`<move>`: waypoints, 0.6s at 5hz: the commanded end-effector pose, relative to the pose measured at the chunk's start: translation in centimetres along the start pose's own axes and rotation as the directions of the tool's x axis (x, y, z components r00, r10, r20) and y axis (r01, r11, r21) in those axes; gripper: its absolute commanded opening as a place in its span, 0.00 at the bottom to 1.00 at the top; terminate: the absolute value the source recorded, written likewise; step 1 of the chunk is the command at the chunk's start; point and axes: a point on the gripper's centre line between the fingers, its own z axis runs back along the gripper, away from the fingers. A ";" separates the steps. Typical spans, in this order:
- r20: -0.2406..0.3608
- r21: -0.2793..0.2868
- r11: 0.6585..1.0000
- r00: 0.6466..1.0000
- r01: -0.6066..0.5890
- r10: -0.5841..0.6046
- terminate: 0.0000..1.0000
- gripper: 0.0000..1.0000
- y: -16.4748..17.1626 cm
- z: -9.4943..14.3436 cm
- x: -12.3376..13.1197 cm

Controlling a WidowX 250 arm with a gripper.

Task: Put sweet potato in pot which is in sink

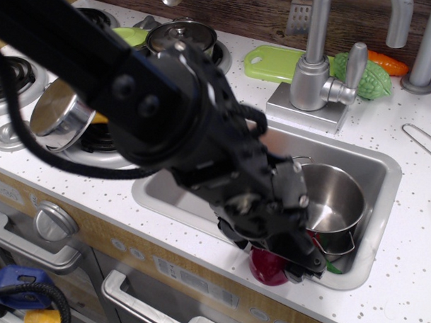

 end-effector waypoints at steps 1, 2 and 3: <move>0.042 0.002 1.000 0.999 -0.009 0.009 0.00 1.00 -0.4 -0.5 -0.1; 0.030 0.002 1.000 1.000 -0.005 0.004 0.00 0.00 -0.3 -0.3 0.1; 0.001 -0.011 1.000 1.000 0.015 -0.015 0.00 0.00 -0.2 0.8 1.0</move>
